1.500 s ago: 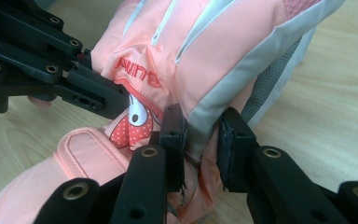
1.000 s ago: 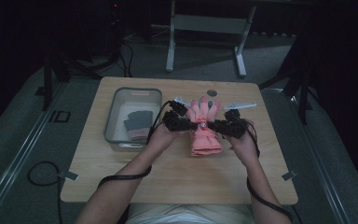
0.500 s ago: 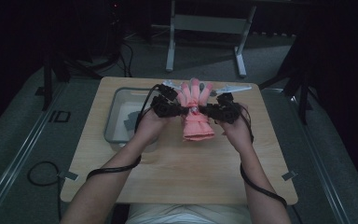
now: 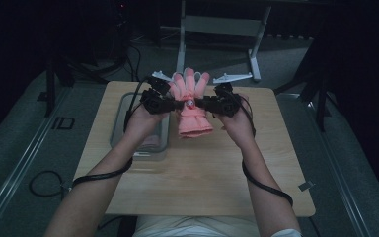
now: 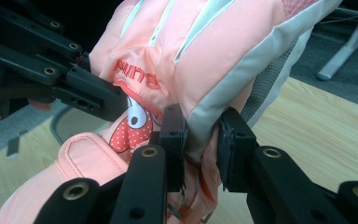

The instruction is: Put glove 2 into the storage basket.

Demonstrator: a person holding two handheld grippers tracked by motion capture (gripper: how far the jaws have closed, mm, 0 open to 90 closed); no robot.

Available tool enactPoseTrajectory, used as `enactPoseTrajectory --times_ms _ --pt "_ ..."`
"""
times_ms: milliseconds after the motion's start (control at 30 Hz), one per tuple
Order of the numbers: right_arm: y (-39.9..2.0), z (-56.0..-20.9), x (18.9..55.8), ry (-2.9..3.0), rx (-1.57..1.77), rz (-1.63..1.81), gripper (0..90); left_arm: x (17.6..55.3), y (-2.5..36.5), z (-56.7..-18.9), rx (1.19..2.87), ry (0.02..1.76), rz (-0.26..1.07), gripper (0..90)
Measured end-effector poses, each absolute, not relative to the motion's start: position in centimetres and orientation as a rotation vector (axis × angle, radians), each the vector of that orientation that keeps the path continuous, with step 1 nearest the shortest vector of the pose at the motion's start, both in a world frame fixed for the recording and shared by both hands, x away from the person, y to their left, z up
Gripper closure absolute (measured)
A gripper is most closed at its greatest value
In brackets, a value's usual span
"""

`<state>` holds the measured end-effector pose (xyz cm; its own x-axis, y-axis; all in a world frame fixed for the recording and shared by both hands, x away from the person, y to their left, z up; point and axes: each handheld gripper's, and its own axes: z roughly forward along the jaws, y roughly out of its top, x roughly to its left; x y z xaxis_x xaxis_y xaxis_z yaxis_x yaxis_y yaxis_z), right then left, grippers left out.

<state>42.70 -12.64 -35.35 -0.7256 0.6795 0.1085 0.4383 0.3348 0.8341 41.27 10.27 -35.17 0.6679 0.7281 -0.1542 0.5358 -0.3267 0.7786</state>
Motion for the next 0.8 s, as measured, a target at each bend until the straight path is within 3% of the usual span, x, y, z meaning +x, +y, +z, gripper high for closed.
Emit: enactPoseTrajectory --times_ms 800 --pt "-3.6 -35.7 44.2 2.474 0.889 1.366 74.1 39.6 18.5 -35.4 1.990 1.145 0.354 80.4"
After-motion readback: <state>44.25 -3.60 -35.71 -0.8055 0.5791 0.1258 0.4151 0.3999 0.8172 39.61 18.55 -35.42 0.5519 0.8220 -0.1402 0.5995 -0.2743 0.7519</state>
